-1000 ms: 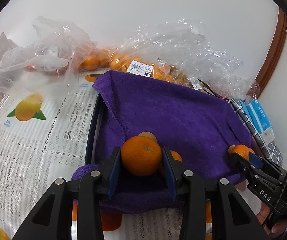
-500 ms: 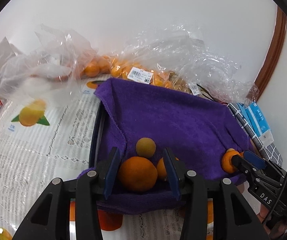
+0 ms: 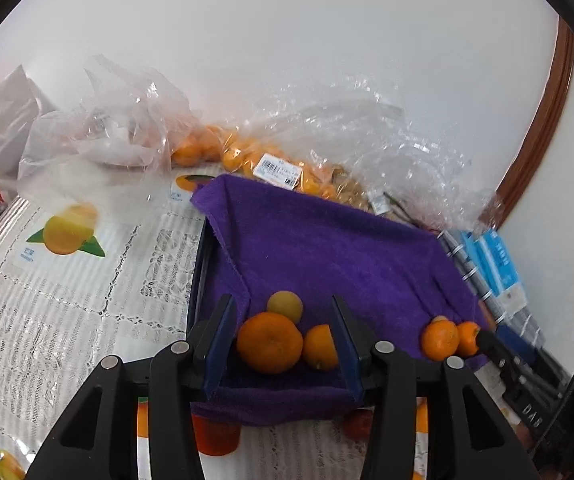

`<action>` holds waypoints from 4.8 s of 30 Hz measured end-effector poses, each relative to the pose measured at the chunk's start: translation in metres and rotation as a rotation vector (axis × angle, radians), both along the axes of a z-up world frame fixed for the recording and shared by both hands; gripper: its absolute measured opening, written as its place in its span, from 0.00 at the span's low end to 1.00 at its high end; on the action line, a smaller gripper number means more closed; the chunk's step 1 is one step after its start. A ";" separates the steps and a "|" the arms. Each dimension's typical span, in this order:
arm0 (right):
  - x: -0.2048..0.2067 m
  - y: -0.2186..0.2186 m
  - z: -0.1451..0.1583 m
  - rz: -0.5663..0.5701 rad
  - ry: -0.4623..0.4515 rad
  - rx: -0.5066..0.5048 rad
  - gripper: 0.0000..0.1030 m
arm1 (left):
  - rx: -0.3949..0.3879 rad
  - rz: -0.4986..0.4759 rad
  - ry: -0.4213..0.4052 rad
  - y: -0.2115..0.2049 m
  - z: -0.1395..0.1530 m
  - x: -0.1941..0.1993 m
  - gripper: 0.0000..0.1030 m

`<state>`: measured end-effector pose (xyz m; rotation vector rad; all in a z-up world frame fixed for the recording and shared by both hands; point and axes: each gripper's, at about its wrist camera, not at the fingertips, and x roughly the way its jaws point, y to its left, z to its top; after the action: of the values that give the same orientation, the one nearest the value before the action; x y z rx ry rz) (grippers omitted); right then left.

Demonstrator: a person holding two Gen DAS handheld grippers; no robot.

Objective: Organize fruits
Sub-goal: 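Open both tools to release the oranges onto the purple towel, then grasp a small red fruit with the left tool while the right tool grasps an orange, then carry the red fruit and orange over the purple towel with both tools, then open both tools to drop the red fruit and orange onto the towel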

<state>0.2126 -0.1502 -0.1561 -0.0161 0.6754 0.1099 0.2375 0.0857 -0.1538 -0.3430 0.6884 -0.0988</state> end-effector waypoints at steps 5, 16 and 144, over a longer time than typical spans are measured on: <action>-0.015 -0.002 0.005 0.021 0.094 0.044 0.51 | -0.074 -0.025 -0.035 0.008 0.010 -0.007 0.42; -0.048 0.023 0.000 0.073 0.158 0.044 0.49 | -0.126 0.006 0.000 0.037 0.015 -0.023 0.44; 0.026 -0.012 -0.019 0.140 0.044 -0.022 0.40 | 0.085 -0.225 0.018 -0.069 -0.020 0.016 0.22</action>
<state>0.2389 -0.1618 -0.1752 -0.0827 0.7191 0.2381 0.2537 0.0166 -0.1738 -0.1838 0.7455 -0.2792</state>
